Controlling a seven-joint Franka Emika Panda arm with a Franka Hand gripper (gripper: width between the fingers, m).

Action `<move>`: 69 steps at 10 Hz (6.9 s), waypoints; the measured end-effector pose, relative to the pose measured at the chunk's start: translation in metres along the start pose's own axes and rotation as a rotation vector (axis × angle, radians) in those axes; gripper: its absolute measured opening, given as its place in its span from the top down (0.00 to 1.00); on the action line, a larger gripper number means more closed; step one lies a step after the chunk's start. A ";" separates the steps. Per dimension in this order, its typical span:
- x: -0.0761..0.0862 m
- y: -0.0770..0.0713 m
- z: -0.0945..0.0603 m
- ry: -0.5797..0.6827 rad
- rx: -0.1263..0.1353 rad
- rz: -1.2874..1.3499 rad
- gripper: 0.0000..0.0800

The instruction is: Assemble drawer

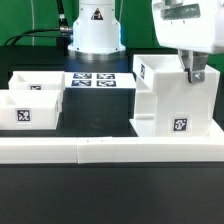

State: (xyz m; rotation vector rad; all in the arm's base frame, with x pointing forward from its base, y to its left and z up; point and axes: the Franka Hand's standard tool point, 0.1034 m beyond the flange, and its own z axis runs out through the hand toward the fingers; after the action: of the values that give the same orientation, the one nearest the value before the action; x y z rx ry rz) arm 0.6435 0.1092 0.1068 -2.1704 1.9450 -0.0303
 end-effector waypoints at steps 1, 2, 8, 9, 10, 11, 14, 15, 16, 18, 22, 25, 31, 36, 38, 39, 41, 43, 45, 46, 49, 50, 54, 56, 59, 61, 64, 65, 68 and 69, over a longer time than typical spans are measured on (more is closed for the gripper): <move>0.001 -0.004 0.000 0.001 0.003 0.000 0.95; 0.001 -0.004 0.000 -0.003 -0.003 0.000 0.94; -0.001 -0.003 0.001 -0.008 -0.005 -0.034 0.45; -0.001 -0.003 0.001 -0.008 -0.005 -0.040 0.27; -0.002 -0.003 0.001 -0.009 -0.005 -0.047 0.27; -0.002 -0.003 0.001 -0.009 -0.005 -0.052 0.21; -0.001 0.002 -0.010 -0.022 -0.018 -0.213 0.19; -0.002 0.006 -0.020 -0.027 -0.013 -0.246 0.19; -0.002 0.011 -0.029 -0.023 0.007 -0.277 0.19; -0.002 0.019 -0.040 -0.027 0.025 -0.290 0.19; 0.000 0.029 -0.037 -0.042 -0.036 -0.569 0.19; 0.017 0.035 -0.047 -0.073 -0.097 -0.914 0.19; 0.069 0.048 -0.055 -0.082 -0.122 -1.520 0.19; 0.110 0.062 -0.053 -0.067 -0.127 -1.557 0.19; 0.110 0.062 -0.052 -0.068 -0.128 -1.556 0.19; 0.116 0.066 -0.052 -0.064 -0.129 -1.558 0.19; 0.142 0.092 -0.046 -0.065 -0.158 -1.511 0.19; 0.160 0.113 -0.037 -0.083 -0.183 -1.467 0.19; 0.174 0.124 -0.023 -0.081 -0.183 -1.443 0.19; 0.176 0.126 -0.018 -0.072 -0.184 -1.452 0.19; 0.175 0.126 -0.018 -0.076 -0.185 -1.453 0.19; 0.177 0.127 -0.017 -0.077 -0.186 -1.457 0.19; 0.198 0.163 0.016 -0.034 -0.217 -1.481 0.19; 0.200 0.168 0.030 -0.024 -0.228 -1.485 0.19; 0.201 0.174 0.042 -0.025 -0.241 -1.489 0.19; 0.200 0.174 0.043 -0.022 -0.241 -1.490 0.22; 0.200 0.174 0.043 -0.022 -0.241 -1.489 0.68; 0.200 0.174 0.043 -0.022 -0.241 -1.489 0.68; 0.200 0.174 0.043 -0.021 -0.241 -1.490 0.95; 0.200 0.174 0.043 -0.021 -0.241 -1.490 0.95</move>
Offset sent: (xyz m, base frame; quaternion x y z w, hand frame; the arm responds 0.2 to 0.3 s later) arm -0.0021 0.0011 0.0045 -0.0017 -0.0091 -0.0292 0.9995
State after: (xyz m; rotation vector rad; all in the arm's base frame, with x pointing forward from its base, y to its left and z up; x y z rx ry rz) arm 0.5044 -0.0979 0.0064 -3.1389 -0.0537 -0.0137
